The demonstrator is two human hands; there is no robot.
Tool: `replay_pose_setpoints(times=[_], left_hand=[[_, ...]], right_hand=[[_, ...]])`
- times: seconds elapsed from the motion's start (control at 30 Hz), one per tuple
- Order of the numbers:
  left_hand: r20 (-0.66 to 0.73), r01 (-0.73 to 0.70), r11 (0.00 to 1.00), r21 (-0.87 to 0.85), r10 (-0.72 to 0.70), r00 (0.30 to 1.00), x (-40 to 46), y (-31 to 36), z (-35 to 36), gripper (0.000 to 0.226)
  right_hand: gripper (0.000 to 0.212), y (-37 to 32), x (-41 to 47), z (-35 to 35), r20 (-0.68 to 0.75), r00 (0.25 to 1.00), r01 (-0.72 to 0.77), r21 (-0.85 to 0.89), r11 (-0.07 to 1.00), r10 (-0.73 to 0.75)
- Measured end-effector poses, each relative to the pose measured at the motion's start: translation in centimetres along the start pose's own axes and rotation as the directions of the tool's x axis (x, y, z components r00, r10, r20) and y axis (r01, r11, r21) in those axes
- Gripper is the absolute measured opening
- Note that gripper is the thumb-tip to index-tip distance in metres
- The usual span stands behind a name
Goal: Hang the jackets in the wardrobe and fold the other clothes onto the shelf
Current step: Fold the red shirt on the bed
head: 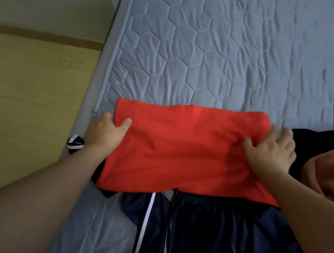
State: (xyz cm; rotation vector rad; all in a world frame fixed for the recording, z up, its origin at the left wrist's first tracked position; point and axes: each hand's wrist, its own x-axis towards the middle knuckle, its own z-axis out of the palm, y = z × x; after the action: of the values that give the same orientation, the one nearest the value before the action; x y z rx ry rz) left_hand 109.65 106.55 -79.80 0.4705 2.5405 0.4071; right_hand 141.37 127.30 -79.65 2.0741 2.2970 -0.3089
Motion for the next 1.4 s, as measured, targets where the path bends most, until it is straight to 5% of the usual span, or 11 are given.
replay_pose_setpoints(times=[0.1, 0.2, 0.33, 0.43, 0.53, 0.67, 0.8, 0.9, 1.13, 1.27, 1.4], left_hand=[[0.068, 0.138, 0.966, -0.218, -0.126, 0.990, 1.8, 1.6, 2.3, 0.073], [0.150, 0.214, 0.874, -0.436, -0.164, 0.975, 3.7, 2.4, 2.4, 0.057], [0.203, 0.231, 0.792, -0.565, -0.138, 0.969, 5.0, 3.1, 0.9, 0.032], [0.380, 0.308, 0.723, -0.618, -0.068, 0.923, 5.1, 4.4, -0.8, 0.017], [0.526, 0.354, 0.785, -0.509, -0.041, 0.849, 4.7, 4.5, -2.0, 0.009], [0.478, 0.245, 0.890, -0.385, -0.035, 0.877, 4.4, 4.2, -2.5, 0.006], [0.402, 0.132, 0.929, -0.345, 0.020, 0.915, 4.3, 4.6, -2.9, 0.010], [0.403, 0.128, 0.932, -0.339, 0.021, 0.915, 3.9, 5.1, -3.1, 0.011], [0.464, 0.184, 0.940, -0.286, -0.032, 0.885, 2.1, 9.1, -2.9, 0.005], [0.433, 0.124, 0.945, -0.303, 0.021, 0.901, 0.3, 13.3, -1.9, 0.013], [0.386, 0.034, 0.955, -0.294, 0.086, 0.918, -0.8, 16.8, 1.1, 0.016]], right_hand=[[0.071, -2.2, 0.9, 1.2, 0.202, 0.922, 0.364, -0.155, 0.919, -0.331], [0.070, -3.9, 1.2, 2.6, 0.513, 0.836, 0.354, -0.233, 0.906, -0.194], [0.073, -7.7, -4.3, 2.6, 0.230, 0.924, 0.335, -0.103, 0.936, -0.306], [0.063, -10.8, -13.9, 3.0, 0.129, 0.766, 0.611, 0.157, 0.776, -0.629], [0.073, -13.2, -21.4, 4.6, 0.298, 0.626, 0.712, 0.157, 0.684, -0.721], [0.085, -16.0, -23.5, 6.6, 0.501, 0.682, 0.578, 0.077, 0.812, -0.533], [0.064, -17.2, -22.4, 6.8, 0.443, 0.803, 0.434, 0.024, 0.901, -0.398], [0.039, -17.0, -21.5, 6.5, 0.332, 0.829, 0.447, 0.089, 0.890, -0.449], [0.027, -13.2, -20.8, 4.7, 0.326, 0.805, 0.345, 0.422, 0.838, -0.496], [0.019, -10.9, -19.5, 2.8, 0.522, 0.750, -0.166, 0.744, 0.648, -0.407], [0.019, -8.0, -18.4, 1.5, 0.697, 0.657, -0.650, 0.717, 0.254, -0.288]])
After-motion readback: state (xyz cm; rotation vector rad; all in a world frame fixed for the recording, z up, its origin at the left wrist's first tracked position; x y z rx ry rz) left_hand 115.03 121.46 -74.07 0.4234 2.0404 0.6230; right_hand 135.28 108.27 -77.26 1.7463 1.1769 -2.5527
